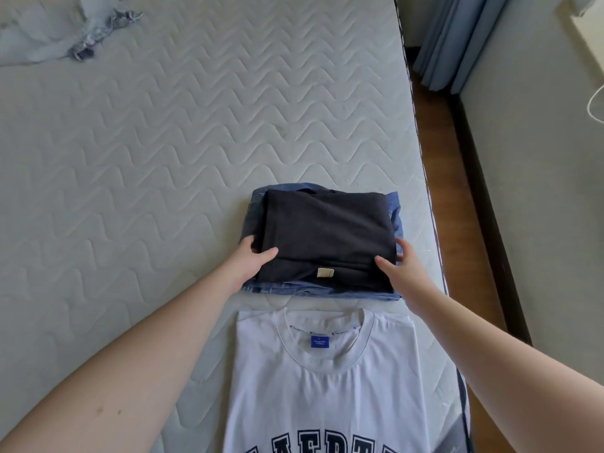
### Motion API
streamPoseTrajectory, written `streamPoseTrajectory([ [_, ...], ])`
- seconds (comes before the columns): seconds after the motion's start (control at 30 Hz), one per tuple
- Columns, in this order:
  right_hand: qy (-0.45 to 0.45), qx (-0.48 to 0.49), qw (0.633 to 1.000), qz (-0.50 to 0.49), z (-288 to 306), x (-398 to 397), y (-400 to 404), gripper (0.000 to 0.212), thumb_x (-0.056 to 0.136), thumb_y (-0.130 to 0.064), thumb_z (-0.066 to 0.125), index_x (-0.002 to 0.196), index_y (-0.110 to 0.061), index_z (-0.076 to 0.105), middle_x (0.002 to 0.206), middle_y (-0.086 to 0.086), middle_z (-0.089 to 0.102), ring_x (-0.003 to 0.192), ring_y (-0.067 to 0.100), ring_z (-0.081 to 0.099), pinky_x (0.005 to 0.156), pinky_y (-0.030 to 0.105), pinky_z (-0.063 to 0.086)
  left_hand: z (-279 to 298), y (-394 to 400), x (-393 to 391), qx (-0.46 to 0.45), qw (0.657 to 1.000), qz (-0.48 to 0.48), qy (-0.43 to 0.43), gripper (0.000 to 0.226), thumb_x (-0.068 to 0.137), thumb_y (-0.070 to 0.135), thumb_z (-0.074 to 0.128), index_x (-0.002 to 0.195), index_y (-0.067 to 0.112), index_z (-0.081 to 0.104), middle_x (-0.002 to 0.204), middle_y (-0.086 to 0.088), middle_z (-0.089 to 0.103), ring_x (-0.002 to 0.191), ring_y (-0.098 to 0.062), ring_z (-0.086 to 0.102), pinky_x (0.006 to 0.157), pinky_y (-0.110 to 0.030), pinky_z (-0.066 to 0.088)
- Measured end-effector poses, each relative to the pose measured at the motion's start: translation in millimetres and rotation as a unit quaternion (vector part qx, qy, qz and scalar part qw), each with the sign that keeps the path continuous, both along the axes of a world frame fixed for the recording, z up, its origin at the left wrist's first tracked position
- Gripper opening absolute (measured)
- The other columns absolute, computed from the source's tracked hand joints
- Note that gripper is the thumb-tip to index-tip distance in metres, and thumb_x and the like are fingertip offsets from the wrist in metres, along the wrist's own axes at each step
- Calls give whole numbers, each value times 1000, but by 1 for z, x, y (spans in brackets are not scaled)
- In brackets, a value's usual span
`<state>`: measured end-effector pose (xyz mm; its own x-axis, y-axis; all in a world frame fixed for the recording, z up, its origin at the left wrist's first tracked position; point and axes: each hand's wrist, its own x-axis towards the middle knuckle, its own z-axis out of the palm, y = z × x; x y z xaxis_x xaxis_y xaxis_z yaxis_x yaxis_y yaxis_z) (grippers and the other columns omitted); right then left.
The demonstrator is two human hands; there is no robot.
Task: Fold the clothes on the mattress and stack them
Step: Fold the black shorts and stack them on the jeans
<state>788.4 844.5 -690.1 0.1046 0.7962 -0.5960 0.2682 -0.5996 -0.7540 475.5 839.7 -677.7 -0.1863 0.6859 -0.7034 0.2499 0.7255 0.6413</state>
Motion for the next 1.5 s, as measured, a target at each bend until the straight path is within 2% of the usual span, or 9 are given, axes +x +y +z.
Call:
streamPoseTrajectory([
  [0.1, -87, 24, 995, 31, -2, 0, -3, 59, 94, -25, 63, 145, -27, 36, 124, 2, 57, 96, 18, 57, 78, 35, 52, 4, -2, 7, 40, 994, -9, 104, 65, 93, 28, 63, 148, 15, 32, 131, -13, 55, 108, -24, 56, 90, -30, 43],
  [0.17, -164, 64, 983, 50, -1, -1, -2, 56, 94, -19, 60, 145, -23, 37, 128, 7, 57, 96, 18, 56, 77, 30, 48, 8, 0, 10, 112, 959, -42, 258, 57, 94, 17, 57, 146, 12, 35, 124, -15, 57, 113, -31, 55, 91, -33, 43],
  [0.23, -254, 146, 953, 82, 2, -7, 1, 60, 93, -17, 57, 148, -18, 33, 140, 10, 47, 117, 24, 51, 94, 35, 42, 13, 5, 13, 239, 879, -102, 398, 57, 91, 14, 55, 146, 10, 37, 132, -17, 51, 119, -35, 51, 97, -42, 43],
  [0.33, -344, 271, 881, 182, 11, -32, 18, 63, 96, -25, 50, 153, -19, 26, 158, 4, 29, 144, 24, 26, 114, 41, 24, 15, 26, 31, 370, 744, -279, 482, 59, 95, 29, 50, 150, 15, 34, 153, -12, 36, 138, -31, 37, 112, -47, 32],
  [0.47, -373, 275, 822, 331, 1, -64, 45, 63, 101, -37, 37, 157, -20, 12, 165, -1, 5, 151, 19, 4, 121, 39, 6, -8, 47, 49, 265, 668, -452, 529, 71, 99, 59, 22, 157, 25, -1, 164, -2, -7, 151, -21, -4, 121, -44, -2],
  [0.57, -400, 221, 787, 416, -26, -62, 53, 70, 100, -55, 23, 157, -23, -1, 164, -4, -8, 151, 14, -7, 121, 37, -3, -34, 48, 38, 187, 678, -464, 538, 81, 89, 72, 5, 153, 27, -15, 162, 4, -19, 149, -17, -14, 120, -43, -8],
  [0.73, -438, 191, 777, 410, -47, -43, 55, 84, 90, -74, 8, 156, -25, -9, 162, -8, -16, 149, 10, -12, 121, 35, -7, -56, 30, 37, 198, 697, -395, 566, 78, 91, 70, 0, 153, 25, -15, 161, 10, -21, 148, -10, -15, 121, -40, -6],
  [1.13, -437, 120, 800, 392, -30, -1, -8, 74, 97, -61, 11, 156, -20, -10, 163, -6, -15, 150, 11, -10, 122, 33, -3, -31, -17, 17, 162, 703, -443, 533, 67, 99, 53, 17, 155, 26, -8, 163, 5, -14, 150, -15, -7, 122, -41, -3],
  [1.5, -435, 139, 789, 411, 104, 2, -138, 63, 103, -49, 20, 157, -22, 5, 165, -4, -1, 152, 19, -2, 122, 39, -2, 78, -149, 48, 137, 753, -438, 471, 59, 101, 46, 31, 155, 30, 16, 163, -5, 11, 150, -22, 6, 120, -44, 6],
])
